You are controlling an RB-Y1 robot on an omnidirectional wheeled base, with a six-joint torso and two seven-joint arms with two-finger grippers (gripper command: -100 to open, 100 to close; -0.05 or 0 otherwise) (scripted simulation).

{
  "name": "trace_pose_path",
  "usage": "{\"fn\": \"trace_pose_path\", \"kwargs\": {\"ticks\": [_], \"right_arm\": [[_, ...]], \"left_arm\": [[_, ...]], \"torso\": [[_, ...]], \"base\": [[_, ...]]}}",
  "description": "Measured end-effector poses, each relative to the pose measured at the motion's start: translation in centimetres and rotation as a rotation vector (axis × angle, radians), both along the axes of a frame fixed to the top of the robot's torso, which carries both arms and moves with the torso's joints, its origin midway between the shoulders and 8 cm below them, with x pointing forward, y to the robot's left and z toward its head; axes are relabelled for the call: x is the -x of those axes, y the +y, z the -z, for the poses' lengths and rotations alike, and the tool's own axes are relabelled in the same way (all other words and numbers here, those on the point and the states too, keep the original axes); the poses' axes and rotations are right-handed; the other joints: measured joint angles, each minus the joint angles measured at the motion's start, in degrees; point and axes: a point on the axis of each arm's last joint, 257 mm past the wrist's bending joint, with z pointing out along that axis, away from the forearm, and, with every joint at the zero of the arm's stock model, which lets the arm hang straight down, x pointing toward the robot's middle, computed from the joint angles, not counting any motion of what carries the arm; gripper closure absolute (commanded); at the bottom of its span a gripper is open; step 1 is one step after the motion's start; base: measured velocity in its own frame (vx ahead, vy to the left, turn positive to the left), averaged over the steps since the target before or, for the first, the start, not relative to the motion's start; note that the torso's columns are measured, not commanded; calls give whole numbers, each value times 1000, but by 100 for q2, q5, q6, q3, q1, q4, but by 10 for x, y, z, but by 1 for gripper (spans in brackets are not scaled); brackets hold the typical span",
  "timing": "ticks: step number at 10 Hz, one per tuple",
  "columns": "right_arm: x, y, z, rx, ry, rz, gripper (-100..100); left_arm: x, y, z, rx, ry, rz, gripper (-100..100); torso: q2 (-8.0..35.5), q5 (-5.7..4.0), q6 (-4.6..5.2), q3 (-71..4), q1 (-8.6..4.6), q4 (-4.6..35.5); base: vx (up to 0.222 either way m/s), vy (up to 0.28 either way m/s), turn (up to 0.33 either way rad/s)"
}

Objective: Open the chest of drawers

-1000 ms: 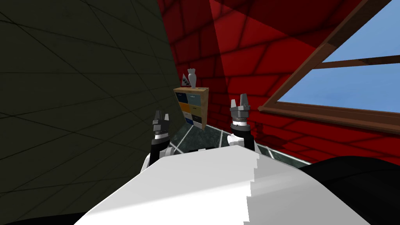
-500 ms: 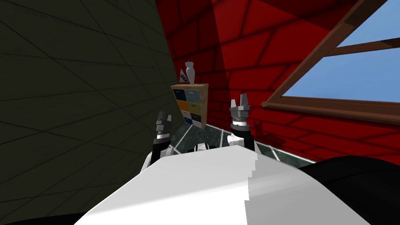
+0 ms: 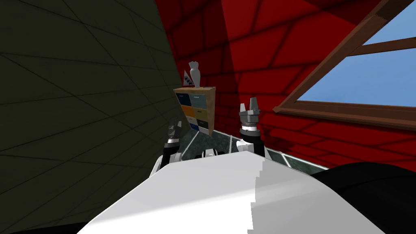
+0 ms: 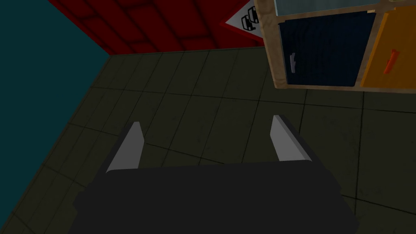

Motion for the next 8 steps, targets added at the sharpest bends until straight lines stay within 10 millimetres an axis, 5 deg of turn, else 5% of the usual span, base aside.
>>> {"fn": "trace_pose_path", "kwargs": {"ticks": [8], "right_arm": [[0,0,0,0,0,0,0]], "left_arm": [[-26,-15,61,-16,108,25,-100]], "torso": [[-1,2,-1,-1,6,0]], "base": [[111,1,-60]]}}
